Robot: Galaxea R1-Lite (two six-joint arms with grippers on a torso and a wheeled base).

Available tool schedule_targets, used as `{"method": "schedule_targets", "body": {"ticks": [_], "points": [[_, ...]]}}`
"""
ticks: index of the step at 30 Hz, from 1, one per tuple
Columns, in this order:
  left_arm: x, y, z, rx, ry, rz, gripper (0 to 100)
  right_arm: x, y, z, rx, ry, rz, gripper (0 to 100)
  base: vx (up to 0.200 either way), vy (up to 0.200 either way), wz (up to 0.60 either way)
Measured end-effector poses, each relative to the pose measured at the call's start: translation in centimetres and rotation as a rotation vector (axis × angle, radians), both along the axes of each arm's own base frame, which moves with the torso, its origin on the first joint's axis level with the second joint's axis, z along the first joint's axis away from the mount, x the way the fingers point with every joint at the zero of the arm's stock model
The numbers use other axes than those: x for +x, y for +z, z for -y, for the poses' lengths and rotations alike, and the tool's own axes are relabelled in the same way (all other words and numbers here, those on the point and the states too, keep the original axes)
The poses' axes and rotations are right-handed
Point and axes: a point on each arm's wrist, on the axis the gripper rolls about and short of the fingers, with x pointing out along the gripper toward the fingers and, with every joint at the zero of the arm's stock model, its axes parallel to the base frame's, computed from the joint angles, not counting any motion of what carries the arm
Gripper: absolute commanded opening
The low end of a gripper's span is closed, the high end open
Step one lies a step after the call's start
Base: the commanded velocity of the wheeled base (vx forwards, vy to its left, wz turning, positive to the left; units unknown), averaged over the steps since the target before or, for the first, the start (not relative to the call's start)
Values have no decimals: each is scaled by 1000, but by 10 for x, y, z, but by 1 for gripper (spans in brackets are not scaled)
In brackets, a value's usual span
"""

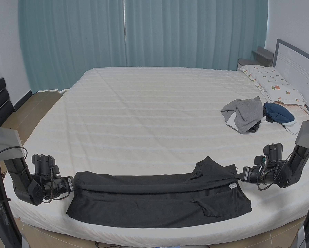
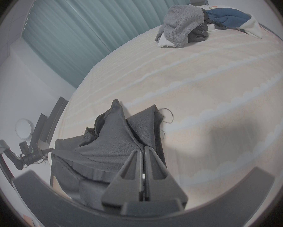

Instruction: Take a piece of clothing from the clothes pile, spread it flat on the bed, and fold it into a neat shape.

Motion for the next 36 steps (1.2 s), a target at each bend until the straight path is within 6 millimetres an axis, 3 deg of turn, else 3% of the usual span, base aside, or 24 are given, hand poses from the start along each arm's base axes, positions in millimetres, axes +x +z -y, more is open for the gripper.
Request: {"method": "schedule_targets", "body": {"ticks": [8, 9, 15, 23, 36], "points": [[-11, -7, 6, 2, -20, -16, 0, -14, -11, 0, -28, 23, -24, 0, 0, 0, 0], [-12, -7, 7, 2, -22, -19, 100, -15, -12, 0, -29, 24, -29, 100, 0, 0, 0], [-16, -9, 10, 2, -32, -35, 100, -16, -13, 0, -25, 22, -36, 100, 0, 0, 0], [-21, -7, 10, -2, -28, -28, 100, -13, -1, 3, 27, -32, 1, 100, 0, 0, 0], [-15, 23, 4, -122, 80, 101, 100, -3, 18, 9, 211, -208, 7, 100, 0, 0, 0]]}}
